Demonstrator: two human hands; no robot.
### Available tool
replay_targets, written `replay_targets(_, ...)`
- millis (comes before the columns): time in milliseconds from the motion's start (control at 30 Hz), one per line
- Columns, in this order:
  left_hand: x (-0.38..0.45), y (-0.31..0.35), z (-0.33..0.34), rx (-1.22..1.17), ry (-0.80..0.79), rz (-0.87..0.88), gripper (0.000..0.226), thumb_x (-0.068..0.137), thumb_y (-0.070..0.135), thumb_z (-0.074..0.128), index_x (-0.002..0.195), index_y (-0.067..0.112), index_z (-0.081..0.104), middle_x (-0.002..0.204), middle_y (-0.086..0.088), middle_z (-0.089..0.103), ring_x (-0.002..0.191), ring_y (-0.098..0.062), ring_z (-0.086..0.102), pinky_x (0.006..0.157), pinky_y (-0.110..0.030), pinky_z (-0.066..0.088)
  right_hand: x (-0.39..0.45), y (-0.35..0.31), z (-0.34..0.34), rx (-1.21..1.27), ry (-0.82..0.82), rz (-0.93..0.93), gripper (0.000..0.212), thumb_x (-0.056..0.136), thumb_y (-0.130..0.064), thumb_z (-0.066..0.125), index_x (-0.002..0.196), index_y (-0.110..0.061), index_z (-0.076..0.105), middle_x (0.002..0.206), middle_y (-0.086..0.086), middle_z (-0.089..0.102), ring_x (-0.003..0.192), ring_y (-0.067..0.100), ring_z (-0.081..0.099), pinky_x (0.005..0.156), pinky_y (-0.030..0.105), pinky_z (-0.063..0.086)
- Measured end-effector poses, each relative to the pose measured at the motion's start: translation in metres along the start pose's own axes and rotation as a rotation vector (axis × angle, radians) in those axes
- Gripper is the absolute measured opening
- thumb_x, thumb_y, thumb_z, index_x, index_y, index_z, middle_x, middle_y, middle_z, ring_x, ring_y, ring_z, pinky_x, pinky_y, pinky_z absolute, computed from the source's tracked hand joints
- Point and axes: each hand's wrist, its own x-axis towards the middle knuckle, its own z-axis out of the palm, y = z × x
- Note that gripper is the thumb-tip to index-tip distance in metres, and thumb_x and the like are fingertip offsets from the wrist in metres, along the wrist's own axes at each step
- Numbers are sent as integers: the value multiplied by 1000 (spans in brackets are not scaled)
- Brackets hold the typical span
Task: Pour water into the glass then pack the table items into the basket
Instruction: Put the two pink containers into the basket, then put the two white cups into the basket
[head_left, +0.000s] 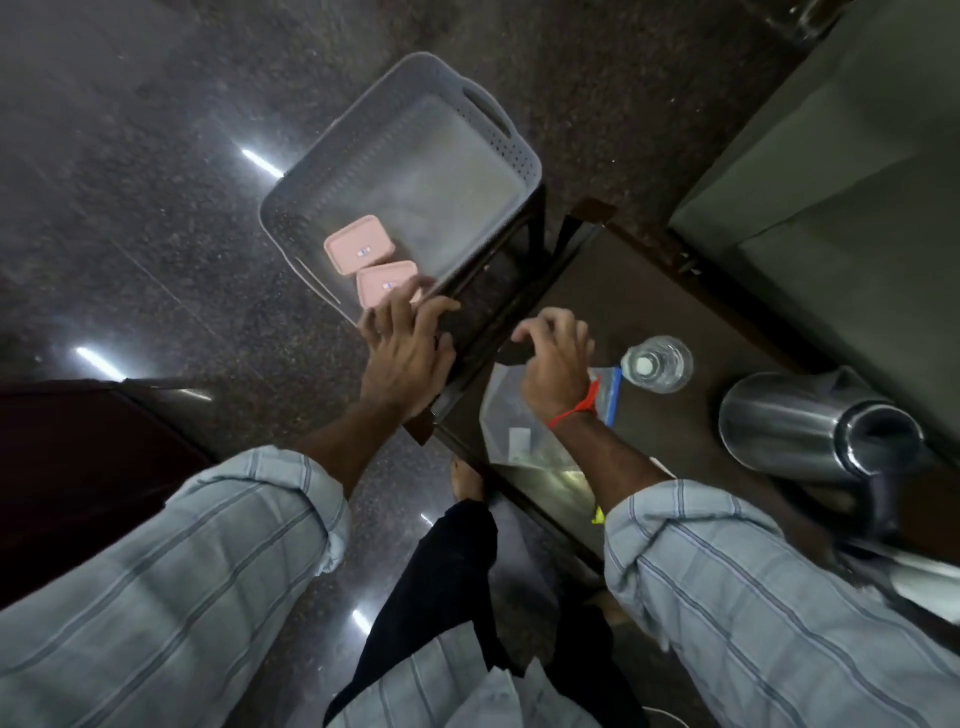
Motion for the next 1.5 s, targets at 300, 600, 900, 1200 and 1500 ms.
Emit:
replay_targets(300,-115,134,66,-121,-424,-41,43,93,33,56,135,33,46,151,0,35,135,-29,38,104,-50,31,-131,159,-57,149,75,269,31,76,18,53,98,2,69,106,23,58,96,37,63,90,24,41)
replay_targets(600,-146,230,141,-26,-681,113,36,94,34,61,127,20,57,133,-12,46,110,-41,60,89,-50,53,-224,251,-36,-61,-260,479,24,83,-33,71,104,-23,68,119,10,55,120,32,48,105,39,37)
replay_targets(900,-150,245,188,-35,-701,-59,29,99,31,62,123,15,69,152,-13,36,129,-37,53,101,-50,51,-252,267,8,120,-330,519,39,94,-13,58,133,-12,63,131,23,57,121,41,53,103,39,42)
replay_targets(1200,-130,221,143,-241,-558,-30,28,99,33,62,118,17,75,146,-11,53,123,-33,60,101,-44,50,-234,244,-36,52,-113,469,31,88,0,56,113,-6,74,118,19,72,110,38,67,102,41,48)
replay_targets(1500,-17,110,11,-308,59,-109,24,94,33,67,109,18,79,116,-3,71,94,-20,69,79,-33,57,-66,91,-67,214,84,42,21,79,8,56,90,-1,71,93,16,74,89,36,69,86,37,47)
